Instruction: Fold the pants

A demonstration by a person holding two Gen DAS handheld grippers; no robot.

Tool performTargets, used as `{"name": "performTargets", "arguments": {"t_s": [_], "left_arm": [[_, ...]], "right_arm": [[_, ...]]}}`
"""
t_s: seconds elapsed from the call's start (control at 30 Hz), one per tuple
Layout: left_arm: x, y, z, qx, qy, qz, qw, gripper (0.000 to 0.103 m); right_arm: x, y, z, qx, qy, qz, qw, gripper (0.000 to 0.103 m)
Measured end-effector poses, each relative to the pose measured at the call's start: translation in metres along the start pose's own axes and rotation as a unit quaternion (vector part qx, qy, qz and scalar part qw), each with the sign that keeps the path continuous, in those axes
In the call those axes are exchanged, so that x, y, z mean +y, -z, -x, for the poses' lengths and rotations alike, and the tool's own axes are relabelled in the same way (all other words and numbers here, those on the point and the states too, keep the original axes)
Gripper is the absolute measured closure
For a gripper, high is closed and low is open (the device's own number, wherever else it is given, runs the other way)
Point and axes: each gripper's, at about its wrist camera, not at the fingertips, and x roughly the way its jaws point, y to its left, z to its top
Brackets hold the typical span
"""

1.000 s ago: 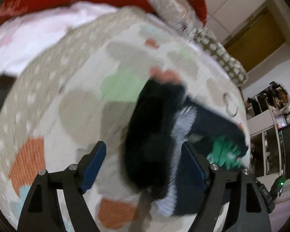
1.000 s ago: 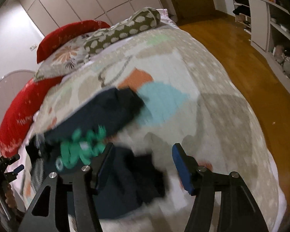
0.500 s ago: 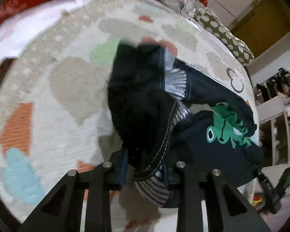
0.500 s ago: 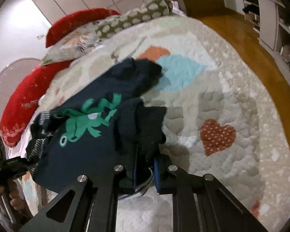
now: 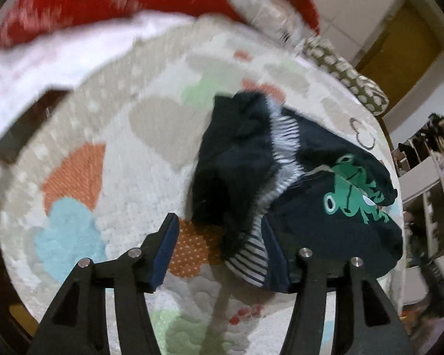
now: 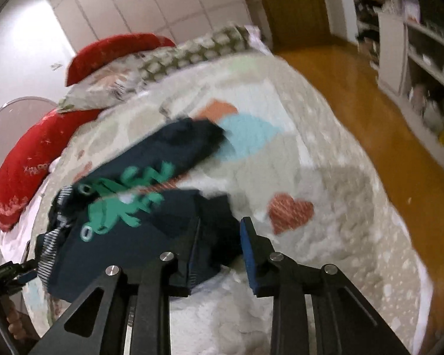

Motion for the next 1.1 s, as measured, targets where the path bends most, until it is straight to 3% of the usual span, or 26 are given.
{"name": "performTargets", "arguments": {"t_s": [0.1, 0.27, 0.4, 0.47, 0.6, 0.73, 0.93, 1.1], "left_arm": [[-0.021, 0.011, 0.007, -0.024, 0.008, -0.036, 0.9991, 0.036], [-0.035, 0.025, 0.005, -0.014, 0.001, -0.086, 0.9962, 0.036], [-0.040, 0.034, 0.005, -0.026, -0.036, -0.122, 0.9915, 0.032], [-0.041, 0.038, 0.008, -0.040, -0.055, -0.142, 0.9875, 0.030], [-0.046, 0.034, 0.008, -0.041, -0.047, -0.164, 0.9845, 0.030], [-0.055, 0.009, 0.004, -0.028, -0.021, -0.183, 0.9825, 0.030], [-0.086, -0.063, -0.023, -0.023, -0.017, -0.254, 0.9667, 0.027], [-0.109, -0.123, -0.093, 0.048, 0.013, -0.273, 0.9608, 0.027]], "right_arm": [[0.029, 0.002, 0.000, -0.003, -0.039, 0.025, 0.999, 0.052], [0.060, 0.021, -0.035, 0.043, -0.075, 0.049, 0.995, 0.051], [0.035, 0.027, -0.061, 0.059, -0.043, 0.017, 0.997, 0.052], [0.019, 0.024, -0.062, 0.060, -0.048, -0.002, 0.997, 0.056], [0.012, 0.013, -0.040, 0.052, -0.040, 0.006, 0.998, 0.053], [0.022, -0.005, -0.027, 0.044, -0.026, 0.053, 0.997, 0.049], [0.037, -0.056, -0.040, 0.048, 0.007, 0.140, 0.989, 0.048], [0.058, -0.109, -0.090, 0.094, -0.002, 0.170, 0.981, 0.040]]}}
